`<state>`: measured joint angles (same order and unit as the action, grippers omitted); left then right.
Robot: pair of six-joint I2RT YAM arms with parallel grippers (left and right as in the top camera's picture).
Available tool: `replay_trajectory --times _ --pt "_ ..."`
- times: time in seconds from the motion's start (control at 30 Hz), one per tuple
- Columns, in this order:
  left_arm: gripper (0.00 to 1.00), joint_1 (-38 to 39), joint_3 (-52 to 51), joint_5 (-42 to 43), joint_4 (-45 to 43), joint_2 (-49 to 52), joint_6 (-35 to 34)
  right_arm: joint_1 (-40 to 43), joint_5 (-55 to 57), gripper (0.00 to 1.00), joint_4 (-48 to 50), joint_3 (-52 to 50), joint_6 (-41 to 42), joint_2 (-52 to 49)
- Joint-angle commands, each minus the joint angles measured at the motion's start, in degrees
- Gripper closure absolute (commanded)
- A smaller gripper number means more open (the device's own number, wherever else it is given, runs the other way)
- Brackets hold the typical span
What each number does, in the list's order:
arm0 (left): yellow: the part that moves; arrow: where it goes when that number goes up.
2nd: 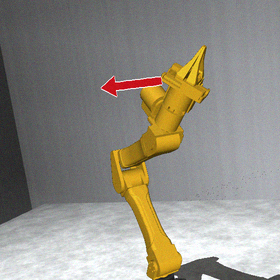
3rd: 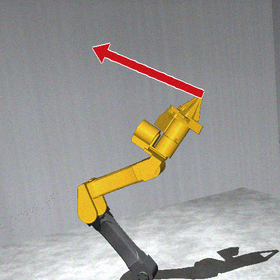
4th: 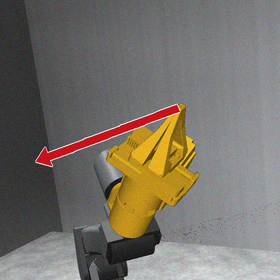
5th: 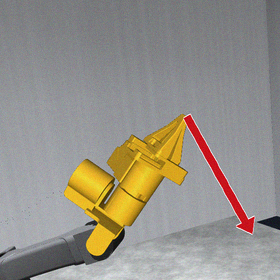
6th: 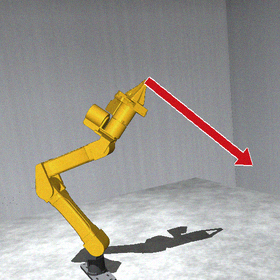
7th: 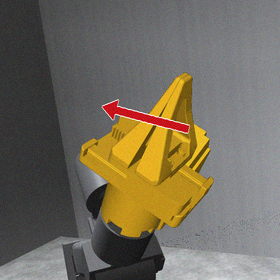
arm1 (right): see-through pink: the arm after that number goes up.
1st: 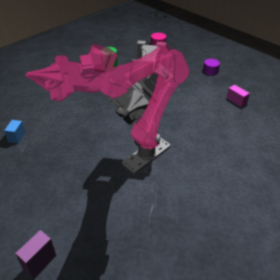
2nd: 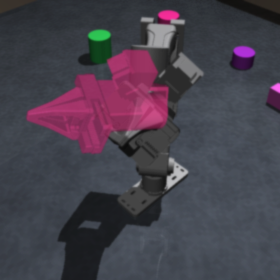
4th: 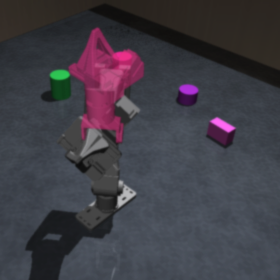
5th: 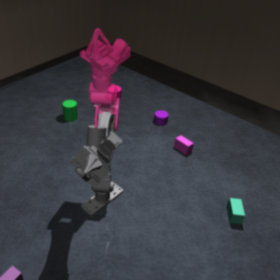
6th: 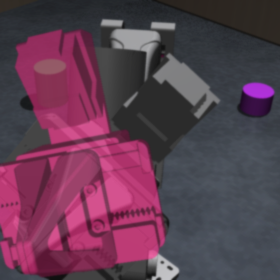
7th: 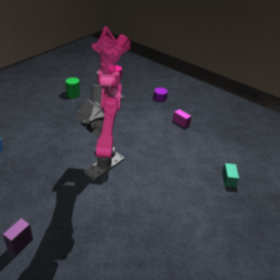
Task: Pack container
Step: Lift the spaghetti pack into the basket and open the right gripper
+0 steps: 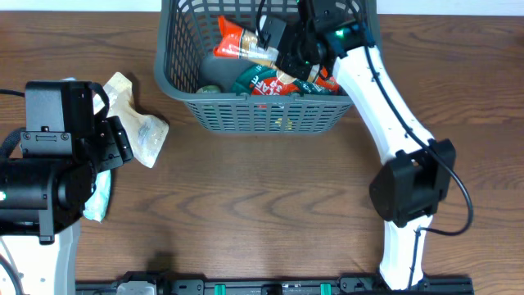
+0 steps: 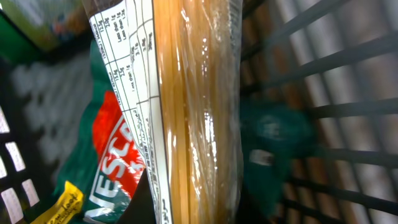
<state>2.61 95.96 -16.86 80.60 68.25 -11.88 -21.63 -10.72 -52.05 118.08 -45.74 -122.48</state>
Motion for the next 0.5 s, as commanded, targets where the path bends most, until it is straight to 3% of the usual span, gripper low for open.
replay_trajectory --times 0.0,0.07,0.1,0.3,0.47 --pt "0.14 -0.3 -0.1 -0.2 0.2 0.2 -0.5 -0.6 -3.1 0.91 -0.6 3.0 -0.4 0.2" --pt "0.14 -0.3 -0.1 -0.1 0.5 0.2 -0.5 -0.7 -3.1 0.36 -0.6 3.1 3.1 0.2" --pt "0.14 -0.3 -0.1 -0.1 0.7 0.2 -0.5 -0.8 -3.3 0.01 -0.5 3.1 5.1 0.6" --pt "0.12 -0.3 -0.1 -0.2 1.2 0.2 -0.5 -1.5 -3.3 0.01 0.5 7.0 11.5 6.2" --pt "0.12 -0.3 -0.1 -0.2 0.3 0.2 -3.3 1.8 3.3 0.01 0.9 17.1 30.6 11.8"
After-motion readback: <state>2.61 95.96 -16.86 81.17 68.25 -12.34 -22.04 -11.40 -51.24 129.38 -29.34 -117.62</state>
